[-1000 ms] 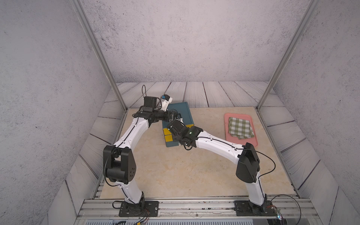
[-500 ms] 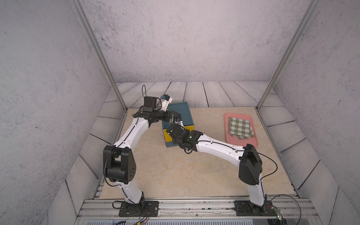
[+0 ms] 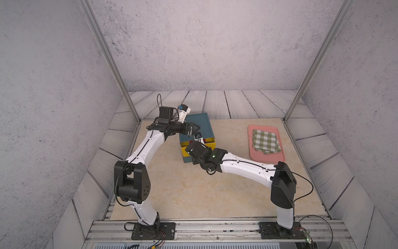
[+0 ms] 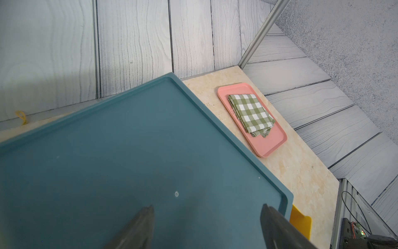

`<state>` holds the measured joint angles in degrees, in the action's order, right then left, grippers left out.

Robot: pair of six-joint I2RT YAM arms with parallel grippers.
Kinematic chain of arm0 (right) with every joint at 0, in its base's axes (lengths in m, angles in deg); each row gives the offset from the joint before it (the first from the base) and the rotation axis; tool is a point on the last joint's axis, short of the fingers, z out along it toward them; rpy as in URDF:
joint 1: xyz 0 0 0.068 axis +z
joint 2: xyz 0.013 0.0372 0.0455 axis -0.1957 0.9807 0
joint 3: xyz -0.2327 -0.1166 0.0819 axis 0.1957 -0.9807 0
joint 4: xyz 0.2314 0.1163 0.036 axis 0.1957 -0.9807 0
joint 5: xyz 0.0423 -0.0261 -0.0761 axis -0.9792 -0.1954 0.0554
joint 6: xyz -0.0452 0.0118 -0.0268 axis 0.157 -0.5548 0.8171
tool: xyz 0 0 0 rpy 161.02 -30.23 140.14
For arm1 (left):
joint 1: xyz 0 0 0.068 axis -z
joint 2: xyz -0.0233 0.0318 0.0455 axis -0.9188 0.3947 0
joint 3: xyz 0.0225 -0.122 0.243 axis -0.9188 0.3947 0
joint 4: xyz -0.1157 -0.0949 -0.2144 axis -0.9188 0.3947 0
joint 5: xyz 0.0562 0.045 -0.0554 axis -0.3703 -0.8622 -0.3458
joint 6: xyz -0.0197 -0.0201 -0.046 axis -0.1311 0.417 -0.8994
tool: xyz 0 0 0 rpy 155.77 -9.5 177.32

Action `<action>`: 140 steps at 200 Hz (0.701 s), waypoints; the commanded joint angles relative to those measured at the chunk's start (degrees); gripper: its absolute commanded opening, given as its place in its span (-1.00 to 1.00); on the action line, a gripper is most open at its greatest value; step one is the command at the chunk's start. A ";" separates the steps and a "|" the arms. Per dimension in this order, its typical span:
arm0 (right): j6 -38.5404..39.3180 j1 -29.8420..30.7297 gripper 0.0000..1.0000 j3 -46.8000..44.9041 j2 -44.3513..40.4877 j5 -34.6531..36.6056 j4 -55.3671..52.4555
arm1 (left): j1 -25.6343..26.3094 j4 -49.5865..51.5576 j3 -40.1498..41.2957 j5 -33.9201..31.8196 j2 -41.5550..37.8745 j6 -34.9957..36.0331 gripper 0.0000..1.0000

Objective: Take the postcards out of the drawer
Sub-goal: Open the drawer in the storage box.

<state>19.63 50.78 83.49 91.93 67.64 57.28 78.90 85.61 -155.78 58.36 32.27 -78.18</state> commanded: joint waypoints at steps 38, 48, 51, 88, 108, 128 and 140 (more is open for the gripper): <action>-1.65 2.15 -0.28 -4.03 -6.73 0.18 -3.88 | 0.43 3.57 1.71 -0.23 2.41 -1.28 0.69; -2.16 2.63 -0.27 -5.23 -7.62 0.38 -3.87 | 0.43 3.71 1.45 -0.25 2.52 -1.28 0.69; -2.34 2.79 -0.28 -5.60 -7.82 0.40 -3.93 | 0.43 3.80 1.36 -0.23 2.56 -1.28 0.69; -3.88 3.94 -0.28 -8.39 -10.55 1.33 -4.28 | 0.43 3.96 0.87 -0.23 2.77 -1.37 0.70; -4.17 4.51 -0.28 -9.00 -11.28 1.81 -4.52 | 0.43 3.96 0.79 -0.32 2.89 -1.46 0.71; -4.31 4.72 -0.28 -9.50 -11.68 1.64 -4.34 | 0.43 4.06 0.77 -0.40 2.82 -1.45 0.72; -4.08 4.71 -0.27 -9.57 -11.73 1.55 -3.79 | 0.43 4.00 0.75 -0.40 2.79 -1.43 0.72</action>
<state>16.31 55.21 74.64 83.58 67.81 54.02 78.94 84.83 -155.82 58.38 32.53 -78.53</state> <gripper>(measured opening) 0.363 0.856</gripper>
